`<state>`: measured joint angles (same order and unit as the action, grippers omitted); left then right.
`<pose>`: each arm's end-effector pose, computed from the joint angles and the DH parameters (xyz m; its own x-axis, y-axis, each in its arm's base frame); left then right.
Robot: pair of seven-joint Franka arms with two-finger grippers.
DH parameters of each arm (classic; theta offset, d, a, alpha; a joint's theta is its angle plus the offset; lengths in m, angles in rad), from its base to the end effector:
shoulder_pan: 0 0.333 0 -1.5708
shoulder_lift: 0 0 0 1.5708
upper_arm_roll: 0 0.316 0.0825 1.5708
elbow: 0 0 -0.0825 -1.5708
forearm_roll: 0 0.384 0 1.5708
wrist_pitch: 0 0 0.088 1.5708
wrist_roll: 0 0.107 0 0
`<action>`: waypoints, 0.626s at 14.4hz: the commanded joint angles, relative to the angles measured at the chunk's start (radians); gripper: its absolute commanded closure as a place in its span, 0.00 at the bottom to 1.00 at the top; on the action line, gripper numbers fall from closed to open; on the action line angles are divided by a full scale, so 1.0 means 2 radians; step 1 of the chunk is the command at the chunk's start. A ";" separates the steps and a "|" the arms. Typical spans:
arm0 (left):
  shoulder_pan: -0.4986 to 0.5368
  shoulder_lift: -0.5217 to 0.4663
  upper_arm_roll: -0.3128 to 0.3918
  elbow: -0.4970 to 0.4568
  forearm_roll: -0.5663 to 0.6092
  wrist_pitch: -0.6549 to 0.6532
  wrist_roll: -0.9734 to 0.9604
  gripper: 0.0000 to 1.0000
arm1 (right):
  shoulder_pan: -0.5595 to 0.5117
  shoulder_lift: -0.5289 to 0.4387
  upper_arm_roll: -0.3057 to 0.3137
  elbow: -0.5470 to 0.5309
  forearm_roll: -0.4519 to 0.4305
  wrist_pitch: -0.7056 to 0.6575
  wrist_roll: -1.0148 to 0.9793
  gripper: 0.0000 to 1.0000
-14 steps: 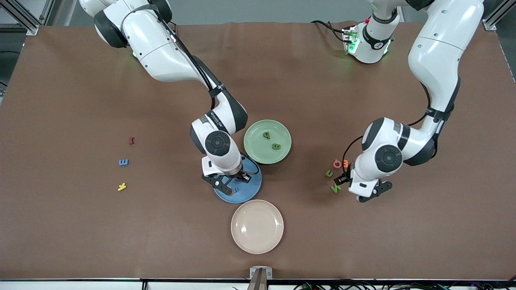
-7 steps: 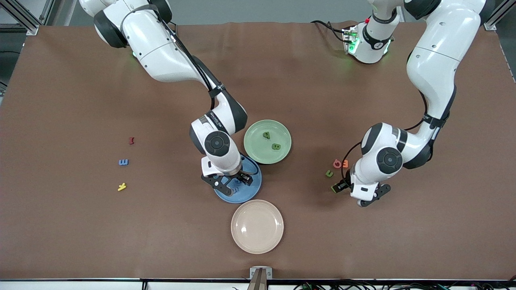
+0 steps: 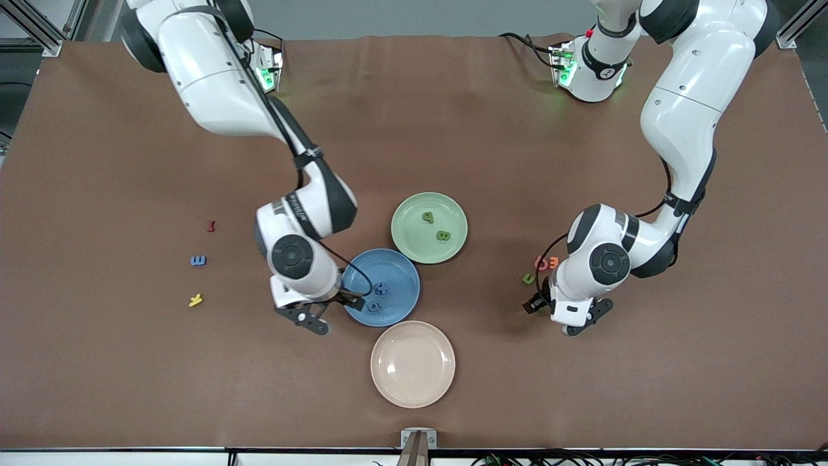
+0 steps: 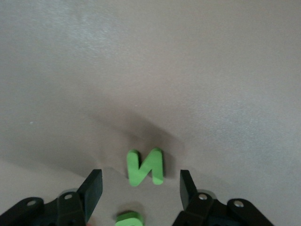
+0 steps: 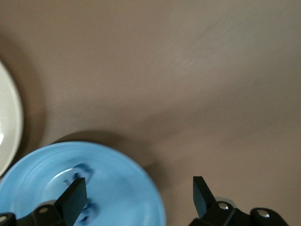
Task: Sort letters by color into matching plates
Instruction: 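Grasp blue m with the right gripper while the left gripper lifts N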
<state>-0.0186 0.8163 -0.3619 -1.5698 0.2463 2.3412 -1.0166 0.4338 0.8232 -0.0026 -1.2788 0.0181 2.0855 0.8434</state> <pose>0.6636 -0.2227 0.1834 0.8403 0.5386 -0.0609 0.5417 -0.8385 0.0593 0.6780 0.3134 0.2555 0.9127 -0.4081 -0.0212 -0.4081 -0.9129 0.0032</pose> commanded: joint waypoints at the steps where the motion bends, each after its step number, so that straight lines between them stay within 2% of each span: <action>1: -0.005 0.017 0.002 0.023 0.002 0.001 -0.006 0.26 | -0.034 -0.087 0.007 -0.113 -0.007 0.006 -0.071 0.00; 5: -0.005 0.018 0.005 0.023 0.002 0.004 -0.005 0.28 | -0.109 -0.190 0.007 -0.265 -0.008 0.056 -0.210 0.00; 9: -0.005 0.018 0.005 0.023 0.002 0.004 -0.005 0.44 | -0.172 -0.225 0.007 -0.354 -0.008 0.118 -0.319 0.00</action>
<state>-0.0213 0.8423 -0.3583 -1.5431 0.2463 2.3463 -1.0170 0.1455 0.4395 -0.0094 -1.8524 0.0173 2.2462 0.2860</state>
